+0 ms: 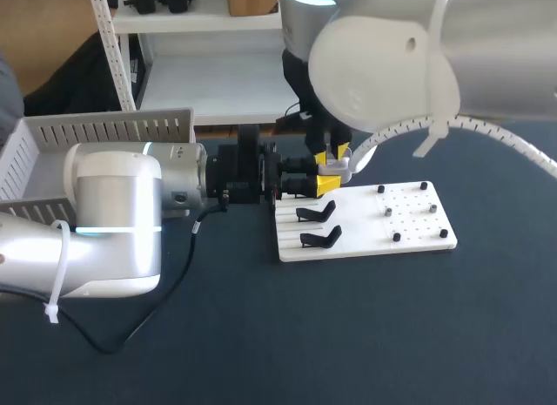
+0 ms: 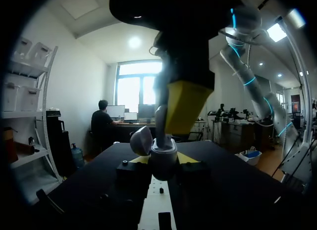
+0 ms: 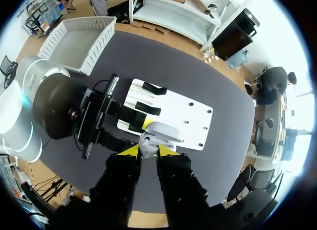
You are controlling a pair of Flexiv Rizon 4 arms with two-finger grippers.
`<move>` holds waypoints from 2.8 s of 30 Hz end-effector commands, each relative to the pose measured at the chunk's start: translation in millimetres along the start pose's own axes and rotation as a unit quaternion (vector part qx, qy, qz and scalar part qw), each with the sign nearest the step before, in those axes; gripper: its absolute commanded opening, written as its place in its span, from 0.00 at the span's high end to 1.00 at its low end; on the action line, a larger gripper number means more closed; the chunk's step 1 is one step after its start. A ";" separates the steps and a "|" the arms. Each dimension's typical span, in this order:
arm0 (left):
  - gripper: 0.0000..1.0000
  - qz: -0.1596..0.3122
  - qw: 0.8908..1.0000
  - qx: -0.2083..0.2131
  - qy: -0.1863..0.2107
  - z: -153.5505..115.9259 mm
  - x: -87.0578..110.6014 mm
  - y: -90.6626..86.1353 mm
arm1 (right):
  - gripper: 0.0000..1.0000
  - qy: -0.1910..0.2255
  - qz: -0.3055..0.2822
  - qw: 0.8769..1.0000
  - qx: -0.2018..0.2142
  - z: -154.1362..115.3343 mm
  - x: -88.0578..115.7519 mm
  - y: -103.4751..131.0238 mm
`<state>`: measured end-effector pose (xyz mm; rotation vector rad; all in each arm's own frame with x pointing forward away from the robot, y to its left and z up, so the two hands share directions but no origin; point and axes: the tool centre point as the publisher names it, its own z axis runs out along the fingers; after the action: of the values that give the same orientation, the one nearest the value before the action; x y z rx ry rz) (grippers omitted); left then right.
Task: Pick up each earbud case from the left stands, insert the matching earbuds, close the lid, and place the case in the box.
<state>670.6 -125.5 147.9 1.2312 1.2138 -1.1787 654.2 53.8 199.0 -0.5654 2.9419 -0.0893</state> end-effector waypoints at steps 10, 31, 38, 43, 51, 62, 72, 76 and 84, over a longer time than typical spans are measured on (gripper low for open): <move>1.00 0.001 1.000 -0.001 -0.001 0.2 0.6 0.0 | 1.00 -0.007 0.011 1.000 -0.014 1.2 -0.4 -3.1; 1.00 0.001 1.000 -0.001 -0.001 0.2 0.6 0.0 | 1.00 0.000 0.015 1.000 -0.006 9.0 5.3 -1.2; 1.00 0.001 1.000 -0.001 -0.001 0.2 0.6 0.0 | 1.00 0.006 0.011 1.000 -0.001 13.9 6.5 0.8; 1.00 0.001 1.000 -0.001 -0.001 0.2 0.6 0.0 | 1.00 0.007 0.012 1.000 0.003 14.4 5.8 0.0; 1.00 0.001 1.000 -0.001 -0.001 0.2 0.6 0.0 | 0.66 0.005 0.010 1.000 0.009 11.0 5.9 1.3; 1.00 0.001 1.000 -0.001 -0.001 0.2 0.6 0.0 | 0.64 0.003 0.012 1.000 0.015 5.6 7.8 0.7; 1.00 0.001 1.000 -0.001 -0.001 0.2 0.6 0.0 | 0.62 -0.038 0.044 0.998 0.003 -19.6 -19.1 -17.1; 1.00 0.001 1.000 -0.001 -0.001 0.2 0.6 0.0 | 0.62 -0.039 0.056 0.998 0.010 -7.6 -43.8 -26.5; 1.00 0.001 1.000 -0.001 -0.001 0.2 0.6 0.0 | 0.64 -0.020 0.088 0.996 0.011 18.9 -68.7 -48.3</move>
<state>670.8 -125.6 147.7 1.2312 1.2133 -1.1785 722.0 29.2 196.6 -0.2951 2.8914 -0.0830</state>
